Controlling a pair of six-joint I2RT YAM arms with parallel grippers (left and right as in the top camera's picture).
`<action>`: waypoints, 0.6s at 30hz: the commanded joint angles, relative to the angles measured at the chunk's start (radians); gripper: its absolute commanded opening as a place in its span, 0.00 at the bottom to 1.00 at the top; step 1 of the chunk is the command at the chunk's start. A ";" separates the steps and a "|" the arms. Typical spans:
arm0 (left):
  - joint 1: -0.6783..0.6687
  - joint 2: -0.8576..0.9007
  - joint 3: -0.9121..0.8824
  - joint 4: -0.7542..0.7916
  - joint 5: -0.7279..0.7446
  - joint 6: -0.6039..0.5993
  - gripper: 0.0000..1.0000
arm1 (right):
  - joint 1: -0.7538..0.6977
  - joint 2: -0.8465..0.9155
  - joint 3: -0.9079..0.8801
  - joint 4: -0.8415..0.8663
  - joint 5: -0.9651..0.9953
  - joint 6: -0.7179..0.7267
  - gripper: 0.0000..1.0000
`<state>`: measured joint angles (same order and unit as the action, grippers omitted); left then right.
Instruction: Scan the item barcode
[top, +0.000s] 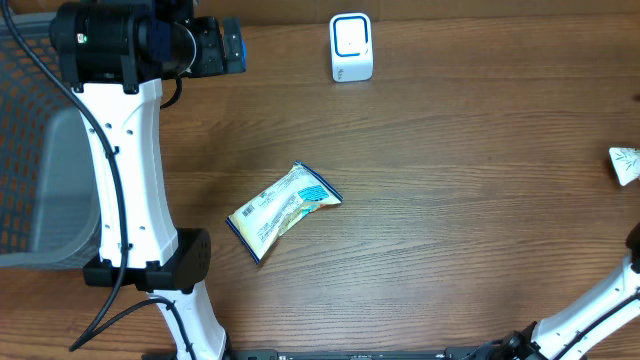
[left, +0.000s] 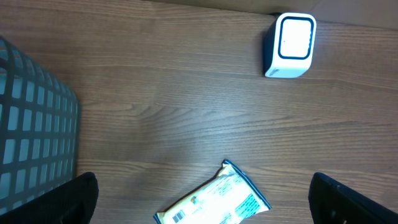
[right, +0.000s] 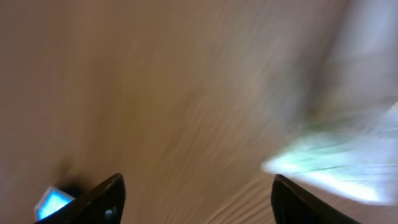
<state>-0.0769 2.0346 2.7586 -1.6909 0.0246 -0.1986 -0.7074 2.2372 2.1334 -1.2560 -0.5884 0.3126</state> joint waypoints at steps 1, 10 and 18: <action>-0.002 -0.021 0.007 0.002 -0.006 0.019 1.00 | 0.135 -0.075 0.021 -0.085 -0.320 -0.264 0.81; -0.002 -0.021 0.007 0.002 -0.006 0.019 1.00 | 0.600 -0.072 -0.101 -0.119 -0.127 -0.443 1.00; -0.002 -0.021 0.007 0.002 -0.006 0.019 1.00 | 0.963 -0.068 -0.299 0.060 -0.100 -0.309 1.00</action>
<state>-0.0769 2.0346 2.7586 -1.6909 0.0246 -0.1986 0.1867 2.1963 1.9003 -1.2457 -0.7128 -0.0559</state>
